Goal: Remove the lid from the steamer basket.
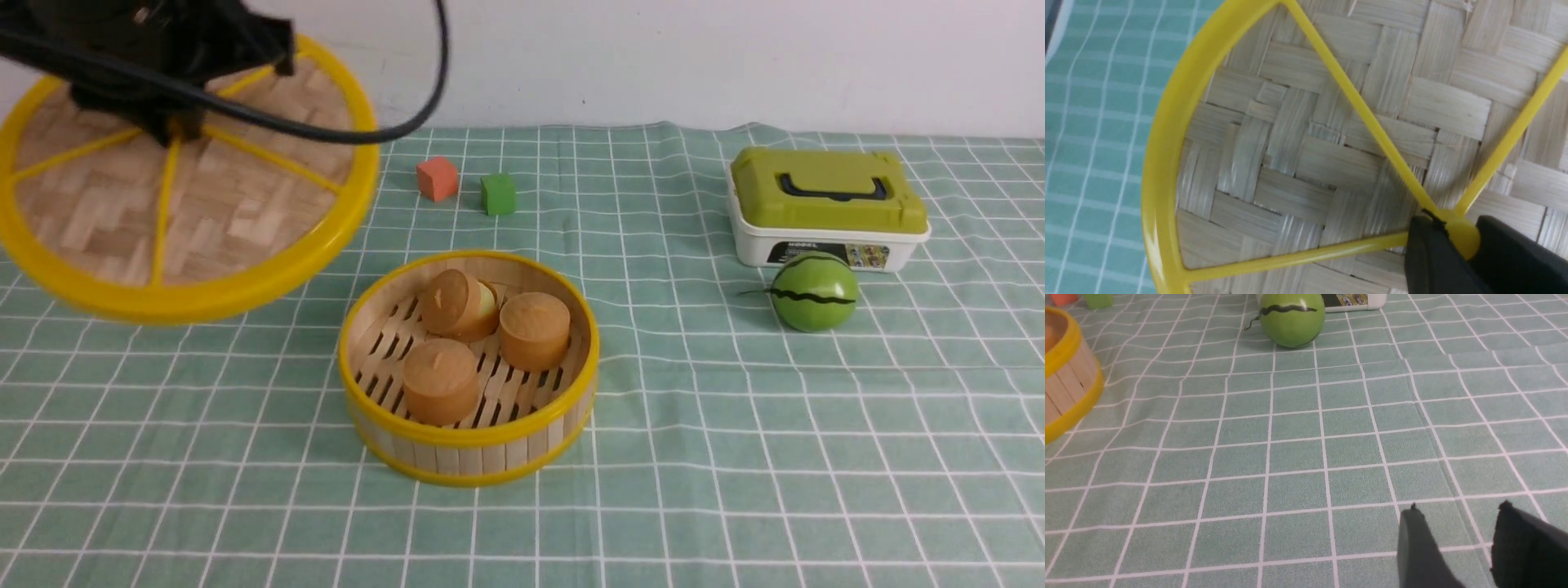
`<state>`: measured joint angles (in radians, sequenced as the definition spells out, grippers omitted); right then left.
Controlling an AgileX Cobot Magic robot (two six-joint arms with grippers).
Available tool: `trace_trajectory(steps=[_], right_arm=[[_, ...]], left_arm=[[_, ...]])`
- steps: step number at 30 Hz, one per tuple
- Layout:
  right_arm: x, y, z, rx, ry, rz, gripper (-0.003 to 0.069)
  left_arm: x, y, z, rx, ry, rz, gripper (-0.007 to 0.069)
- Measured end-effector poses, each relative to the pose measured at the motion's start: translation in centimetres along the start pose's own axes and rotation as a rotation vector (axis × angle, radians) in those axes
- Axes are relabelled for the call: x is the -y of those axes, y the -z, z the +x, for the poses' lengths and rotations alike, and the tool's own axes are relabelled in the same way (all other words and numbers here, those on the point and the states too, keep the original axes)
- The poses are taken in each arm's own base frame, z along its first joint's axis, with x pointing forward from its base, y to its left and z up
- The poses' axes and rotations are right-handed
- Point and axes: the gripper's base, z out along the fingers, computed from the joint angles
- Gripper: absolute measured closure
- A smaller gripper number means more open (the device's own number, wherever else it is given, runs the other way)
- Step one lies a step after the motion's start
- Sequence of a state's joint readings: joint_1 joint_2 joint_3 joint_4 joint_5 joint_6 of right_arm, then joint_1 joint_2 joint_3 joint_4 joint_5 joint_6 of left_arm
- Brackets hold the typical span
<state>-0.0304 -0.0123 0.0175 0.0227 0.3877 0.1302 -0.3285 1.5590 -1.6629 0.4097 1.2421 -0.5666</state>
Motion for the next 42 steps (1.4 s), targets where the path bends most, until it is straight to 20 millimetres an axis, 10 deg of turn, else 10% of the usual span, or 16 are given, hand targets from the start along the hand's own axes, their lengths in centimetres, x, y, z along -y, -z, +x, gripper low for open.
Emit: trace_trajectory(steps=[8, 19, 23, 30, 39, 42], right_arm=[[0.0, 0.0, 0.0, 0.000, 0.000, 0.000, 0.0418], [0.0, 0.0, 0.0, 0.000, 0.000, 0.000, 0.0418], [0.0, 0.0, 0.0, 0.000, 0.000, 0.000, 0.0418], [0.0, 0.0, 0.0, 0.000, 0.000, 0.000, 0.0418], [0.0, 0.0, 0.0, 0.000, 0.000, 0.000, 0.0418], [0.0, 0.0, 0.0, 0.000, 0.000, 0.000, 0.0418]], left_arm=[[-3.5, -11.5, 5.9, -0.176, 0.107, -0.103, 0.0518], [-1.4, -18.6, 7.2, -0.212, 0.131, -0.052, 0.0494], [-1.1, -19.5, 7.6, -0.223, 0.127, -0.049, 0.0368], [-0.9, -17.8, 6.2, -0.217, 0.069, -0.049, 0.0199], [-0.7, -3.1, 3.3, 0.019, -0.106, 0.160, 0.0631], [-1.6, 0.1, 4.4, 0.070, -0.100, 0.216, 0.0637]])
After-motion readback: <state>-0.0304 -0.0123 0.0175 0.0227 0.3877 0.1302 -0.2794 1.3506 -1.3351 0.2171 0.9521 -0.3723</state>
